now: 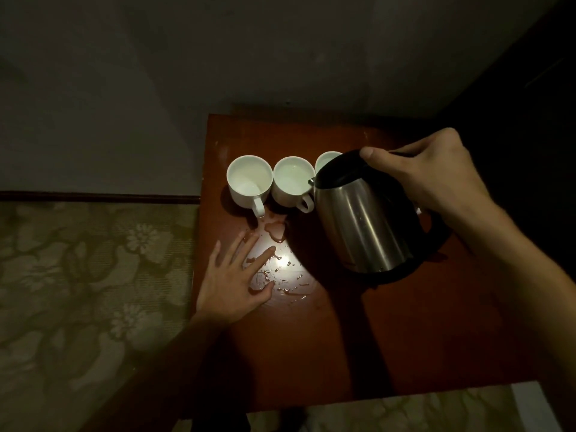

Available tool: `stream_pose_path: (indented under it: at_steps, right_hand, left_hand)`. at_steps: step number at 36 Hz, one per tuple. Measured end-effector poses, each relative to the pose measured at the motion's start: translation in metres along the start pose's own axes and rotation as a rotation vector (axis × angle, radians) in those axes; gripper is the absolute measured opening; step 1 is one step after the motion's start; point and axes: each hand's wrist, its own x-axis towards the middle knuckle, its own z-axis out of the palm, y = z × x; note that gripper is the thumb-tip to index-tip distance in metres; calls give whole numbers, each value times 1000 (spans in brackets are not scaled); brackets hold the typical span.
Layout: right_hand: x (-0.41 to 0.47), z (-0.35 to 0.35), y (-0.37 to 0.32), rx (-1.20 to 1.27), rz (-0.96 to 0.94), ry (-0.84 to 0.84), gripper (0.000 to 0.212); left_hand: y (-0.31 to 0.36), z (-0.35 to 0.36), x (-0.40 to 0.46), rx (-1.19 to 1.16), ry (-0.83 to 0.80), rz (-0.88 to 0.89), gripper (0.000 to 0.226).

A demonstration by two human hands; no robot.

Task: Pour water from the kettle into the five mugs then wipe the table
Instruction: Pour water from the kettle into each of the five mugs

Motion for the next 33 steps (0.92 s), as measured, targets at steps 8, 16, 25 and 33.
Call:
stream_pose_path:
  at_steps: [8, 16, 25, 33]
  right_hand:
    - [3, 1, 1, -10, 13, 13, 54]
    - [7, 1, 3, -3, 21, 2, 55]
    - [5, 2, 1, 4, 14, 1, 86]
    - [5, 1, -1, -14, 17, -8, 109]
  left_hand:
    - [-1, 0, 0, -7, -17, -4, 71]
    - [0, 1, 0, -13, 17, 0, 71]
    - [-1, 2, 0, 4, 4, 1, 70]
    - [-1, 2, 0, 7, 2, -1, 70]
